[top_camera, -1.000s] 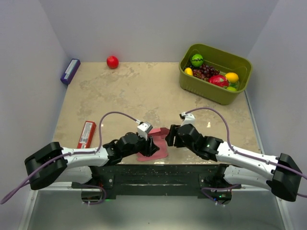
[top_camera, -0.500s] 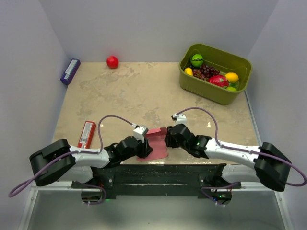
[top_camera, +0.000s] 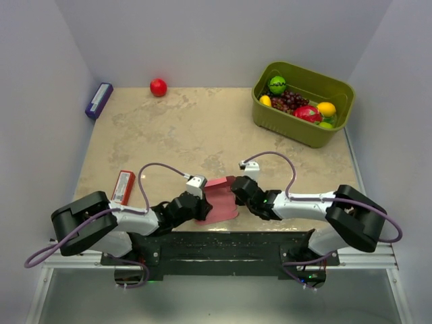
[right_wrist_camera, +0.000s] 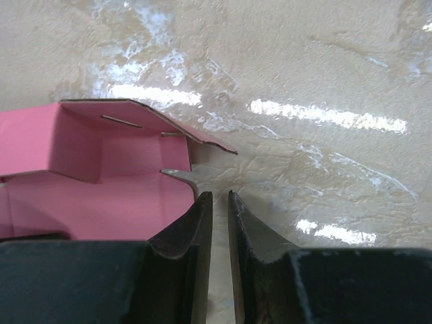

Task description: Fold the paper box

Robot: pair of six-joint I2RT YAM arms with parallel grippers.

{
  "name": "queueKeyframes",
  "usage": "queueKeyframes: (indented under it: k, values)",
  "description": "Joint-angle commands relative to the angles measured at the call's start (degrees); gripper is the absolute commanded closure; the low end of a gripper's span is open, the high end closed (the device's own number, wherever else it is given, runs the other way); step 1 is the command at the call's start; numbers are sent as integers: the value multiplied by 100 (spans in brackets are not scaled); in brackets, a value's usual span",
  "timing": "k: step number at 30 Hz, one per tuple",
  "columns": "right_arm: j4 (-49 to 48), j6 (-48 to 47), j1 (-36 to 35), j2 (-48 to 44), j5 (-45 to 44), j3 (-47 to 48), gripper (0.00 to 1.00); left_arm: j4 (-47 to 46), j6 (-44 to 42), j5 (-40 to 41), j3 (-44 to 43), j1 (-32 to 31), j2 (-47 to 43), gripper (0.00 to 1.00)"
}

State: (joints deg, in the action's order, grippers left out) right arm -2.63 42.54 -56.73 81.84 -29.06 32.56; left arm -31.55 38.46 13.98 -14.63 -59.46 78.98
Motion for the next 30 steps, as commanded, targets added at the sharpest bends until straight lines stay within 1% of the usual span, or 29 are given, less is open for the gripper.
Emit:
queueKeyframes:
  k: [1, 4, 9, 14, 17, 24, 28, 30]
  values:
    - [-553, 105, -5, 138, -478, 85, 81, 545, -5, 202, 101, -30, 223, 89]
    - [-1053, -18, 4, 358, -495, 84, 81, 483, -22, 149, 136, -30, 241, 90]
    - [-1415, -150, 22, 718, -671, 163, 81, 422, -5, 79, 206, -30, 241, 90]
    - [-1626, -282, 48, 728, -864, 111, 81, 281, 74, 26, 338, -30, 214, 91]
    - [-1924, -369, 83, 772, -865, -21, 80, 237, 83, -18, 382, -30, 241, 91]
    - [-2777, -747, 101, 825, -593, -319, 78, 246, 66, -62, 391, -30, 258, 93]
    - [-3549, -1045, 101, 754, -172, -574, 78, 246, 48, -79, 391, -30, 267, 93]
    - [-3717, -1151, 109, 772, -22, -619, 78, 237, 48, -88, 391, -30, 267, 93]
